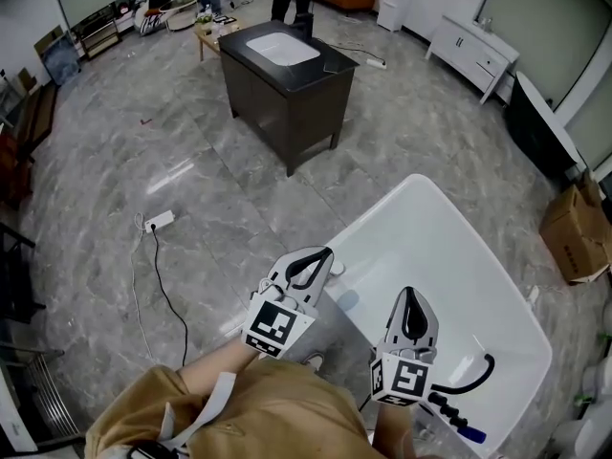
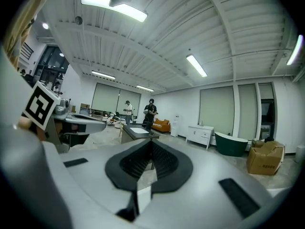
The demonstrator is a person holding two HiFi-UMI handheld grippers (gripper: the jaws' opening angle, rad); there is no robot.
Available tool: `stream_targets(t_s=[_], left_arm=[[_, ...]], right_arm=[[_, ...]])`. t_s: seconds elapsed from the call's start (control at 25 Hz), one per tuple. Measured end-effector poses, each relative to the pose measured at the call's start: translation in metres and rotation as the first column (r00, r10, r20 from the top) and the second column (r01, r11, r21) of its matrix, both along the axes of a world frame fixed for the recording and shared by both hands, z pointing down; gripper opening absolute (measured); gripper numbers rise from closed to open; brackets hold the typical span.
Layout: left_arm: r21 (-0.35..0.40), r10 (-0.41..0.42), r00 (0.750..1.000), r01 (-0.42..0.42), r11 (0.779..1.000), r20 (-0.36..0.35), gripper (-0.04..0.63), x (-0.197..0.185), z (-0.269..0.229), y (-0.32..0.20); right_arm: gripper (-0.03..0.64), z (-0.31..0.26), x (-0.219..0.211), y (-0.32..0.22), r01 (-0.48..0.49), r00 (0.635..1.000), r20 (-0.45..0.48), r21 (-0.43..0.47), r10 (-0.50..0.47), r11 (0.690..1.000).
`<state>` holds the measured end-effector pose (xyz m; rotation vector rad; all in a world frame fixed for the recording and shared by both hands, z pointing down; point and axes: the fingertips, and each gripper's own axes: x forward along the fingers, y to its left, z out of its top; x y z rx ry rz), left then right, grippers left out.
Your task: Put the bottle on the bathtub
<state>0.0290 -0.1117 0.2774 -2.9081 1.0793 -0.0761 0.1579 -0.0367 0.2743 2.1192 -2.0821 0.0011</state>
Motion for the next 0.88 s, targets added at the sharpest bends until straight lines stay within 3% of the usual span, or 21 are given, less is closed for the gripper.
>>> stream_targets(t_s=[0.36, 0.88], left_arm=[[0.035, -0.061, 0.995, 0.063, 0.997, -0.078, 0.006, -0.016, -0.048, 0.017], [0.091, -0.127, 0.991, 0.13, 0.987, -0.047, 0.008, -0.031, -0.052, 0.032]], right_arm=[[0.005, -0.024, 0.006, -0.012, 0.067, 0.998, -0.002, 0.076, -0.067, 0.995], [0.005, -0.026, 0.001, -0.021, 0.18, 0.983, 0.011, 0.077, -0.182, 0.981]])
